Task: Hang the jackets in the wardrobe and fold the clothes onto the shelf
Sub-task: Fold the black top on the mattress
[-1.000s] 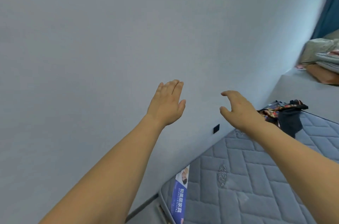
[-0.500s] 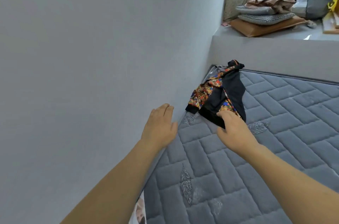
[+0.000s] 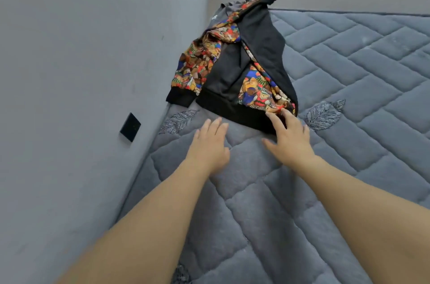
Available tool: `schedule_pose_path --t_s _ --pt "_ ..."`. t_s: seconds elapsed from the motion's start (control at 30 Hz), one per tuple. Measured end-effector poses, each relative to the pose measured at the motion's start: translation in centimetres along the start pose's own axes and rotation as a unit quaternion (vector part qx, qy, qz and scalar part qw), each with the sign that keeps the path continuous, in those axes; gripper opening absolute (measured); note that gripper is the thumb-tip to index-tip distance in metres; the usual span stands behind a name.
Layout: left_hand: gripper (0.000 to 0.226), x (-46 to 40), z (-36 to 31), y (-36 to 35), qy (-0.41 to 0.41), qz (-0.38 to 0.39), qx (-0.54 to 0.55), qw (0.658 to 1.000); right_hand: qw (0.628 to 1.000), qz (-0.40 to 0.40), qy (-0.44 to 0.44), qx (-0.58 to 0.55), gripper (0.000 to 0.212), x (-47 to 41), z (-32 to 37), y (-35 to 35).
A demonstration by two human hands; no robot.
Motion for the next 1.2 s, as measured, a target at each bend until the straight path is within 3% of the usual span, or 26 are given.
schedule_pose_path --t_s 0.07,0.17,0.23,0.37,0.6,0.7,0.87,1.2 --pt "0.072 -4.5 0.4 -0.7 -0.010 -0.038 -0.012 0.999 0.999 -0.009 0.007 0.037 0.067 -1.2 -1.8 -3.1" --pt "0.075 -10.0 1.1 -2.3 -0.010 -0.071 -0.037 0.997 0.993 -0.101 0.036 0.038 0.064 -1.3 -3.0 -5.3" --pt "0.072 -11.8 0.9 -3.7 -0.001 -0.072 -0.033 0.997 0.991 -0.127 0.043 0.019 0.063 -1.5 -3.3 -6.0" --pt "0.057 -12.2 -0.4 -4.1 0.025 -0.158 -0.040 0.986 0.985 -0.165 0.034 -0.019 0.062 -1.4 -3.4 -5.5" --pt "0.038 -12.9 -0.8 -1.4 -0.097 -0.227 -0.023 0.969 0.974 -0.219 0.053 -0.030 0.044 -1.4 -4.0 -5.9" --pt "0.039 -9.4 -1.4 -3.3 -0.124 -0.213 -0.007 0.969 0.970 -0.231 0.066 -0.028 0.035 -1.2 -4.1 -6.0" --pt "0.043 -5.4 -2.5 -7.3 -0.043 -0.243 -0.041 0.968 0.968 -0.236 0.075 -0.032 0.033 -1.1 -3.9 -5.9" --pt "0.041 -5.9 -2.3 -7.5 -0.027 -0.266 -0.065 0.961 0.963 -0.253 0.075 -0.053 0.029 -0.8 -3.7 -5.0"
Point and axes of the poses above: each hand's wrist, its own x-axis away from the middle knuckle, its own y-axis out of the back of the hand, z = x × y, the point moved 4 cm from there along -x, towards the middle knuckle, and after that the axes turned 3 degrees about -x, right-handed, at the moved point
